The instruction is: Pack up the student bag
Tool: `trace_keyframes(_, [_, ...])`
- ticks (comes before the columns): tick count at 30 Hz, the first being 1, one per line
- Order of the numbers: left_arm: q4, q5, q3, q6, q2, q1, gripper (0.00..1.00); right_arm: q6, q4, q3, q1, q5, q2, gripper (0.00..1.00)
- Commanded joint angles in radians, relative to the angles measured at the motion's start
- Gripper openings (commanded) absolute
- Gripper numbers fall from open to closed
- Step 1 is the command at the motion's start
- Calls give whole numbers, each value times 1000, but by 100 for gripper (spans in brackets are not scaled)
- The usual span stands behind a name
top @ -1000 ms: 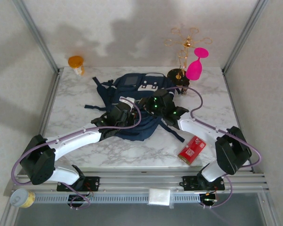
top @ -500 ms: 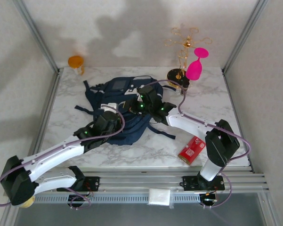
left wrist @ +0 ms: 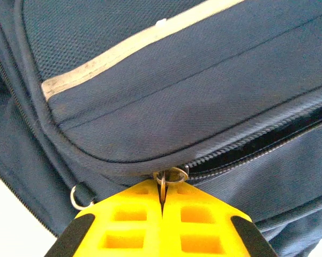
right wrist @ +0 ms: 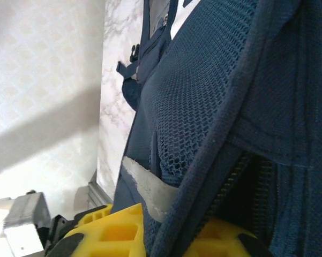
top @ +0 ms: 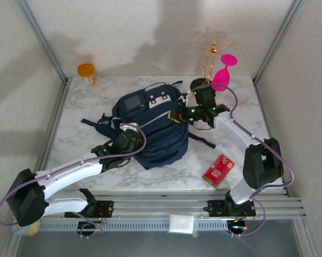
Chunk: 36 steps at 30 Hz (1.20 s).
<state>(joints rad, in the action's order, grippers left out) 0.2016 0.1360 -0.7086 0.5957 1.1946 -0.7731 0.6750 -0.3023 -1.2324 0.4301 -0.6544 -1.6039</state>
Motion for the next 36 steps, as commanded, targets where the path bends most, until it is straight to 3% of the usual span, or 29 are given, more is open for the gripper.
trace_keyframes(1, [-43, -27, -19, -26, 24, 9, 0, 43, 95, -6, 7, 87, 17, 33])
trace_keyframes(6, [-103, -38, -44, -31, 65, 8, 0, 181, 164, 69, 108, 242, 94, 55])
trace_keyframes(12, [-144, -38, -55, -30, 84, 8, 0, 382, 277, 186, 239, 447, 121, 60])
trace_keyframes(14, [-143, -30, -55, -28, 85, 8, 0, 400, 320, 193, 260, 492, 98, 51])
trace_keyframes(19, [-89, 21, -64, -27, 59, 9, 0, 322, 270, 140, 283, 557, 82, 17])
trace_keyframes(22, [0, 87, -64, -9, 24, 14, 0, 252, 245, 119, 236, 503, 104, 0])
trace_keyframes(26, [147, 180, -51, 40, -25, 60, 0, 135, 210, 106, 145, 388, 136, 0])
trace_keyframes(30, [159, 145, -11, 29, -33, 153, 0, 33, 169, 75, 57, 282, 134, 0])
trace_keyframes(36, [48, 71, -20, -27, 25, 170, 0, 23, 215, 91, 71, 163, 82, 0])
